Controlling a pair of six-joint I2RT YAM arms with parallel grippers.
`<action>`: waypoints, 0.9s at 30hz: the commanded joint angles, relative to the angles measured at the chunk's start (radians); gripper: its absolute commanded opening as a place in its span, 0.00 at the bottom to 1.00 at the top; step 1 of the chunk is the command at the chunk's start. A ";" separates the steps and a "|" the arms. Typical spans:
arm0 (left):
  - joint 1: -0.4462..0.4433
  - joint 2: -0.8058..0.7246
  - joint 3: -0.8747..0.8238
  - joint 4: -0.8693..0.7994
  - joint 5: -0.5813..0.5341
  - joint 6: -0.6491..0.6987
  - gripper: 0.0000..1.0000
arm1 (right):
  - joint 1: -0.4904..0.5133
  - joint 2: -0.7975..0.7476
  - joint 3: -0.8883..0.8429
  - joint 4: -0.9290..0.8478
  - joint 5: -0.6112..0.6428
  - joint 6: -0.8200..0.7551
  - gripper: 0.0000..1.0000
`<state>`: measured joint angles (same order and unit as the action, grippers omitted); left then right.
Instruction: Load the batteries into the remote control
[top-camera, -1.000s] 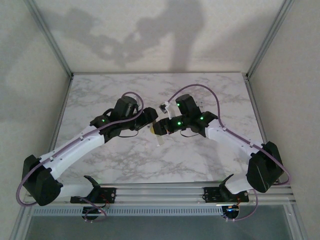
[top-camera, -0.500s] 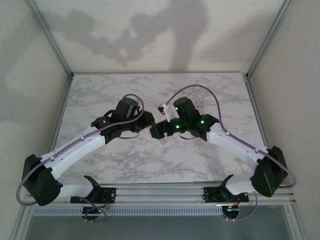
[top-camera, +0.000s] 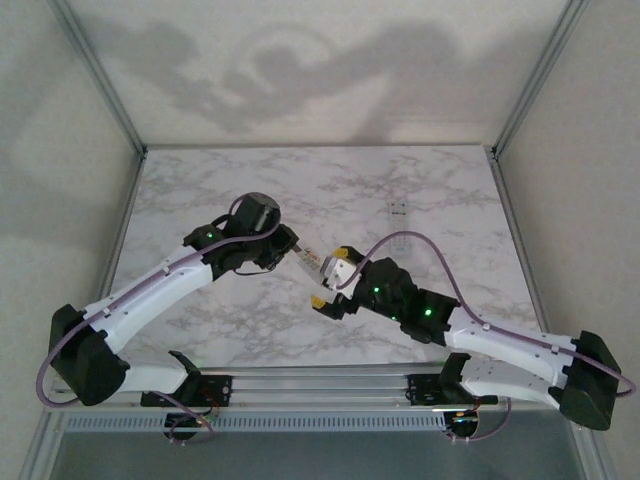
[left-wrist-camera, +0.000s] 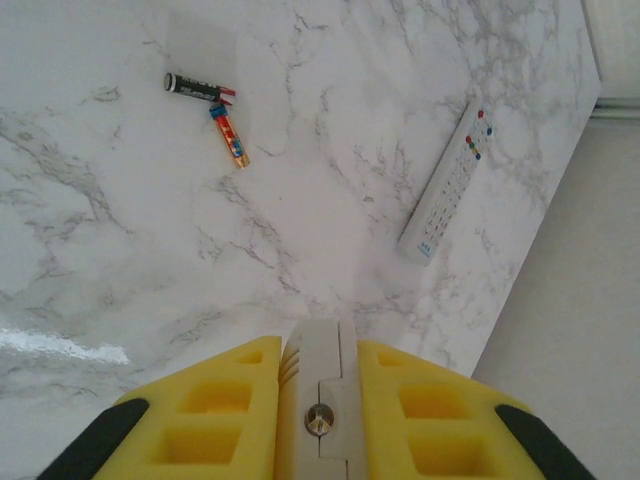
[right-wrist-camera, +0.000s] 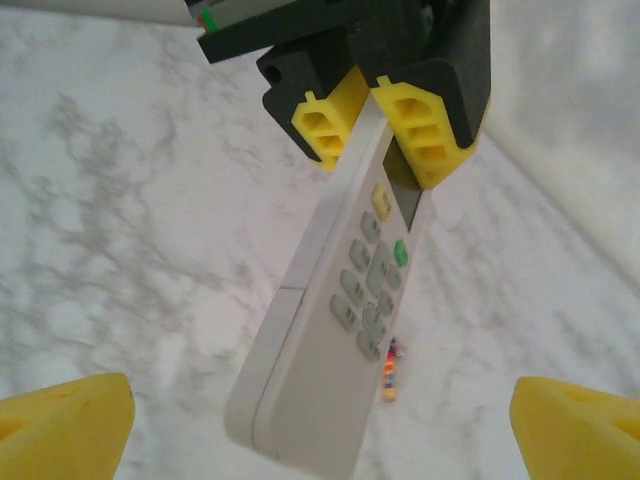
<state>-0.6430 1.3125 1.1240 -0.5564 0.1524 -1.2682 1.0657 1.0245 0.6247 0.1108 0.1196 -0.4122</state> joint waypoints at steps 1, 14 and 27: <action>0.017 -0.022 0.025 -0.027 -0.024 -0.073 0.04 | 0.017 0.054 -0.030 0.224 0.160 -0.205 0.95; 0.067 -0.064 -0.059 0.073 0.089 -0.138 0.04 | 0.023 0.193 0.020 0.283 0.071 -0.071 0.28; 0.168 -0.182 -0.015 0.251 0.059 0.199 0.98 | -0.188 0.260 0.269 -0.018 -0.299 0.544 0.00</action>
<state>-0.5262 1.2350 1.0580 -0.4179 0.2657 -1.2755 0.9958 1.2594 0.7605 0.2096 0.0326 -0.1883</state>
